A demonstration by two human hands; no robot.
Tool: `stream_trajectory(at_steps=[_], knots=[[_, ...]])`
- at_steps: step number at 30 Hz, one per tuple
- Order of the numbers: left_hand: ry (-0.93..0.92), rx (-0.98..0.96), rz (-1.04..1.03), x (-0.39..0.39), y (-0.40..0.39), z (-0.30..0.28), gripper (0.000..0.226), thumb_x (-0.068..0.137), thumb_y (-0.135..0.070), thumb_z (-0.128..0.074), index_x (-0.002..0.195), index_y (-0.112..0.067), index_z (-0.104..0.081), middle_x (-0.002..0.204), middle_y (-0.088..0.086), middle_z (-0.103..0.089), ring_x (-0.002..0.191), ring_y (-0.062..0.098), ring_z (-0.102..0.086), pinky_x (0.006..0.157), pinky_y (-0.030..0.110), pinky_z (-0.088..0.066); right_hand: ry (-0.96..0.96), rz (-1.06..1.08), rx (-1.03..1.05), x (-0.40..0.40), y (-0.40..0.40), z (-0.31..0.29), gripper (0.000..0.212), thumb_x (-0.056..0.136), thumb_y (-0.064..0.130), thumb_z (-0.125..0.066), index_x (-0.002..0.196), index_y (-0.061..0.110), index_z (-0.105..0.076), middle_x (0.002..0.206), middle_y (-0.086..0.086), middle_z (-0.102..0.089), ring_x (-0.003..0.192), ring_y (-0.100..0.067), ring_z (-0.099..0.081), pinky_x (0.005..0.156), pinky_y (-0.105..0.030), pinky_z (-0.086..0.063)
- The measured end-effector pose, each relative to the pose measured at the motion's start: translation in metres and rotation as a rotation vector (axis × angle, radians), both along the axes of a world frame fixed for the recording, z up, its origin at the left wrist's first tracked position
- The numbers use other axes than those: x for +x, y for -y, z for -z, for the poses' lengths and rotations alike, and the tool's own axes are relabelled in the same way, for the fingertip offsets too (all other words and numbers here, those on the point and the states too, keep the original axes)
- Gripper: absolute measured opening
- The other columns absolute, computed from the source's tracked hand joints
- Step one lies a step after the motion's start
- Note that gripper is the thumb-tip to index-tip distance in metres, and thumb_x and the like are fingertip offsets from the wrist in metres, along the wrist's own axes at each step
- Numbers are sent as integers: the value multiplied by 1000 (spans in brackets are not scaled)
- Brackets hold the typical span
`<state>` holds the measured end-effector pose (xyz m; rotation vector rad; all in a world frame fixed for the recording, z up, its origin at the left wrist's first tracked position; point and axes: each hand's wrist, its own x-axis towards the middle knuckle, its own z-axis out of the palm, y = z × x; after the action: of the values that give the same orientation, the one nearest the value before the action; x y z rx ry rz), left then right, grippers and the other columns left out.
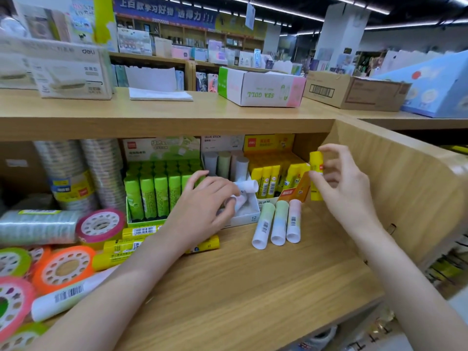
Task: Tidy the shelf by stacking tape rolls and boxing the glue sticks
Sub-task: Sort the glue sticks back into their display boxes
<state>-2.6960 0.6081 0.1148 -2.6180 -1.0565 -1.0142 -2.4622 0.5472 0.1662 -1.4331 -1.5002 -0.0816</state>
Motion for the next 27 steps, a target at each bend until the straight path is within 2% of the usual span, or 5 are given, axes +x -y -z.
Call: stream_trajectory(at_steps=[7, 14, 20, 23, 27], knots=[[-5, -3, 2, -1, 1, -1, 28, 91, -28, -35, 95, -21, -62, 99, -12, -63, 100, 9, -56, 108, 22, -8, -36, -54, 156, -5, -36, 4, 35, 80, 8, -69, 93, 20, -39, 80, 6, -56, 73, -12, -63, 67, -20, -53], [-12, -3, -1, -1, 0, -1, 28, 91, -27, -36, 95, -21, -63, 99, -11, -63, 100, 10, -56, 108, 23, -10, 400, 58, 143, 0, -54, 23, 11, 77, 1, -70, 85, 1, -62, 91, -13, -64, 81, -26, -61, 75, -28, -48], [-21, -10, -3, 0, 0, -1, 29, 92, -28, -35, 96, -22, -63, 100, -12, -63, 102, 9, -55, 109, 24, -10, 516, 119, 95, 3, -53, 28, 35, 69, -16, -53, 96, 2, -66, 97, -10, -67, 94, -33, -50, 79, -45, -43], [-28, -10, 0, 0, -1, -1, 29, 92, -28, -35, 96, -22, -63, 101, -12, -63, 102, 9, -55, 108, 25, -11, 516, 138, -11, 2, -53, 34, 50, 67, -6, -37, 107, 4, -64, 109, -9, -65, 101, -29, -46, 85, -45, -38], [-49, -14, -5, 0, 1, -2, 30, 92, -28, -34, 97, -21, -62, 102, -11, -63, 102, 10, -56, 108, 28, -13, 513, 86, -225, 4, -44, 24, 57, 75, -13, -42, 127, 6, -53, 130, -10, -53, 118, -32, -42, 99, -45, -30]])
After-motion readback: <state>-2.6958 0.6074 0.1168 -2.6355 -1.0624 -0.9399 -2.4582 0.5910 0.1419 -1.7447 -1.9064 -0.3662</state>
